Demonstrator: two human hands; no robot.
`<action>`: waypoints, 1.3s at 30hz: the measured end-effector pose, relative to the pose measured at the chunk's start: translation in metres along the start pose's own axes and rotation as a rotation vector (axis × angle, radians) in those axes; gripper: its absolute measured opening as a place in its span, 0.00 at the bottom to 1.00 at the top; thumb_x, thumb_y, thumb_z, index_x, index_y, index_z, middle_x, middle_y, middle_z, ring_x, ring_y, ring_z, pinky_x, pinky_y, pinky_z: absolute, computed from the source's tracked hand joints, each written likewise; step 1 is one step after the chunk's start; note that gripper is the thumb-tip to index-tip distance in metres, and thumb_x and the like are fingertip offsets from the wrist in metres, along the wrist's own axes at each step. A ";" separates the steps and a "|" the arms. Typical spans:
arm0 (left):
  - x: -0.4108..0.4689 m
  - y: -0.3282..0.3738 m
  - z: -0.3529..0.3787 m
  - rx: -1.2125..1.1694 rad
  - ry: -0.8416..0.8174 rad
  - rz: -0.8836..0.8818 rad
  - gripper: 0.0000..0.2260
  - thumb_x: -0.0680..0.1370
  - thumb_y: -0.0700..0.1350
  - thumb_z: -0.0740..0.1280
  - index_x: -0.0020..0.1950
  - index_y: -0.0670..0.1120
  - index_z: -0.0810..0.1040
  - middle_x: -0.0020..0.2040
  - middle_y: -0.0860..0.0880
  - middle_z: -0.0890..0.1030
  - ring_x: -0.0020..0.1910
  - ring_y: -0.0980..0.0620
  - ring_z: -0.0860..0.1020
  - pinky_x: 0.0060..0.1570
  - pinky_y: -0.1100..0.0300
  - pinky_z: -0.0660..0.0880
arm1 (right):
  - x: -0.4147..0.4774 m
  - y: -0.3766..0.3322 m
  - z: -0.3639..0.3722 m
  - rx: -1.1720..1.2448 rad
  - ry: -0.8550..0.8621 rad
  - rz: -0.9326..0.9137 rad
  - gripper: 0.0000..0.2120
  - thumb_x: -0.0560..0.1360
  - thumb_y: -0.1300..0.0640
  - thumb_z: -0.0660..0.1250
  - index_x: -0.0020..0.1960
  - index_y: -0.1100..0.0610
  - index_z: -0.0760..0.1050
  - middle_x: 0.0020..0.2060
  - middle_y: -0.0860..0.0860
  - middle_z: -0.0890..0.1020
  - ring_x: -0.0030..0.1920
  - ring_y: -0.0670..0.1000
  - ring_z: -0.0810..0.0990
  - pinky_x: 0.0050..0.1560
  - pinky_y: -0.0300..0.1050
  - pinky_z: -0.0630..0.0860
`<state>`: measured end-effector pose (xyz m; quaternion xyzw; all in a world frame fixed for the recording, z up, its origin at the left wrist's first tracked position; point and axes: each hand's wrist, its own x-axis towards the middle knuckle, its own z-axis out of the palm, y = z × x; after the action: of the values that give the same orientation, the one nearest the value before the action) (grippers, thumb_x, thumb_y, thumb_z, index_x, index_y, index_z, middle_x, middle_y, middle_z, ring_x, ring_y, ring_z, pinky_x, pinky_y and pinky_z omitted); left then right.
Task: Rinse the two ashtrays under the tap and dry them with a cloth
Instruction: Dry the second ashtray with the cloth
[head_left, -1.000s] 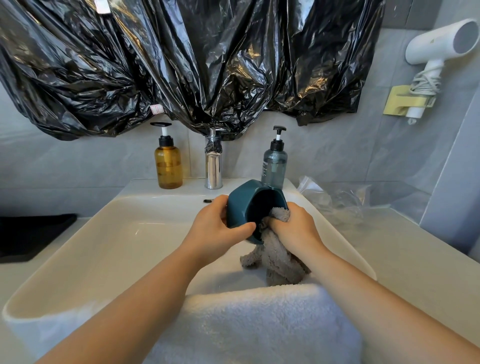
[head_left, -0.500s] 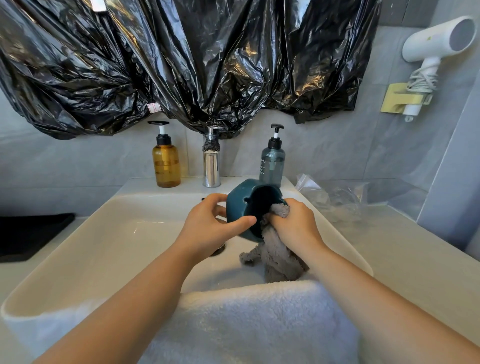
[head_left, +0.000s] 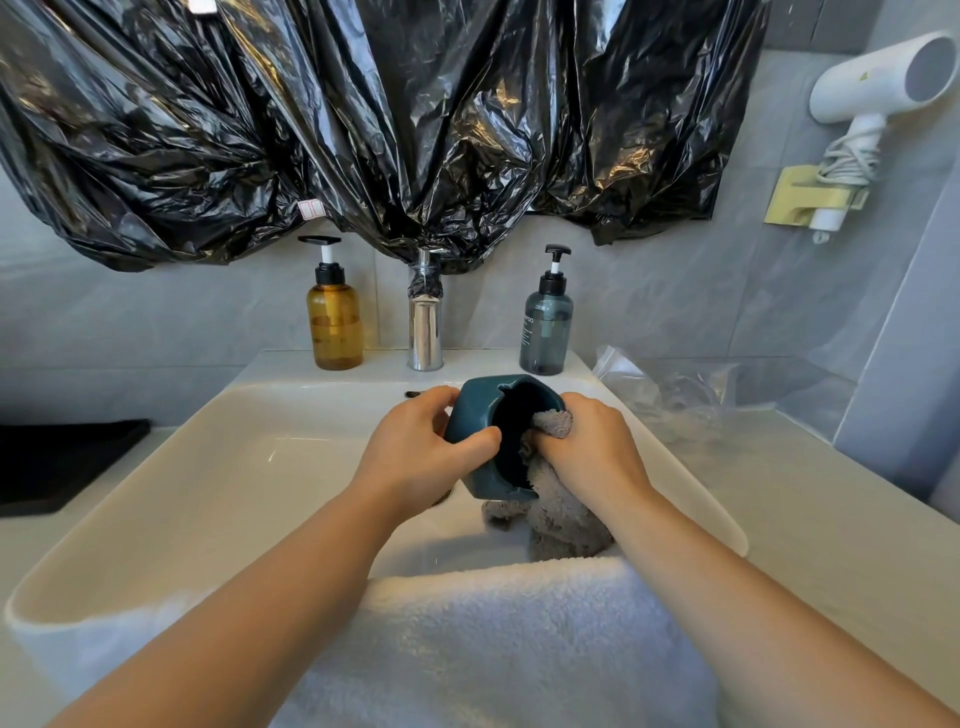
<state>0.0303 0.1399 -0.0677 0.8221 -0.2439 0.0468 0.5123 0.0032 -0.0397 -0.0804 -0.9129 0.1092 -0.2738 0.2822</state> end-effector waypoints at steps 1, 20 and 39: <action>-0.001 0.001 0.000 -0.039 0.011 -0.006 0.15 0.64 0.61 0.68 0.49 0.60 0.76 0.43 0.53 0.83 0.43 0.51 0.82 0.43 0.46 0.81 | 0.000 0.000 0.000 0.013 -0.018 0.001 0.06 0.73 0.55 0.67 0.47 0.57 0.78 0.40 0.51 0.81 0.42 0.54 0.77 0.38 0.46 0.73; -0.002 0.003 -0.002 0.091 -0.107 -0.011 0.25 0.69 0.56 0.73 0.64 0.50 0.74 0.52 0.52 0.80 0.50 0.51 0.79 0.49 0.49 0.81 | -0.003 -0.001 -0.005 -0.003 -0.007 -0.024 0.04 0.74 0.55 0.67 0.42 0.55 0.77 0.37 0.50 0.80 0.40 0.54 0.77 0.31 0.42 0.65; -0.006 0.004 -0.004 0.030 -0.018 0.007 0.22 0.67 0.66 0.64 0.52 0.51 0.74 0.44 0.49 0.80 0.44 0.45 0.80 0.44 0.42 0.79 | -0.005 -0.006 -0.006 0.143 -0.060 0.024 0.04 0.74 0.57 0.68 0.42 0.57 0.80 0.37 0.51 0.82 0.39 0.51 0.78 0.38 0.45 0.73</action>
<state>0.0241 0.1435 -0.0645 0.8291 -0.2509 0.0448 0.4976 -0.0040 -0.0362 -0.0750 -0.8968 0.0919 -0.2501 0.3531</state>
